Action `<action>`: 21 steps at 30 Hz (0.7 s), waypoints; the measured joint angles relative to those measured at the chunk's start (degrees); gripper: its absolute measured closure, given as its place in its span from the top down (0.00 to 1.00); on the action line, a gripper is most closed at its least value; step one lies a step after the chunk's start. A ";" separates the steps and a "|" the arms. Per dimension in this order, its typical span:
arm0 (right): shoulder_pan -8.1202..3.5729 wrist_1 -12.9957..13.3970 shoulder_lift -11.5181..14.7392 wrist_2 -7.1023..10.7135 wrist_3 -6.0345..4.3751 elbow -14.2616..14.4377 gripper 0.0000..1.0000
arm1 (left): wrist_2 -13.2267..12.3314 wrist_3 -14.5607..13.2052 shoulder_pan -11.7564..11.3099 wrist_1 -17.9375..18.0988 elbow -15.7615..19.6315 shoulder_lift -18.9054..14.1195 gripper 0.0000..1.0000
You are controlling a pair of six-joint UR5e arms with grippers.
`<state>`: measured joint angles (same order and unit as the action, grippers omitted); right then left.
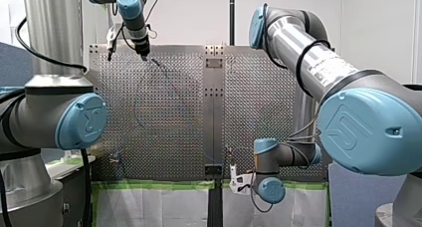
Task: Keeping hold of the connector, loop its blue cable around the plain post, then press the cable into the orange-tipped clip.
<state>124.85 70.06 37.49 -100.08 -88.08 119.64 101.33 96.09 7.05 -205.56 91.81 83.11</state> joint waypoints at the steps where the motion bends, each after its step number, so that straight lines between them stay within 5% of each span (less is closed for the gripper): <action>1: 0.00 0.00 0.00 0.00 0.00 0.01 0.00 | 0.31 -0.01 0.13 -0.05 0.01 0.00 1.00; 21: 0.00 -0.26 0.00 -0.03 0.16 0.03 0.00 | 1.19 0.53 1.50 -0.12 0.03 -0.03 1.00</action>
<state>124.85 69.80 37.49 -100.11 -87.93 119.67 102.52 96.62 8.56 -205.67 91.84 83.08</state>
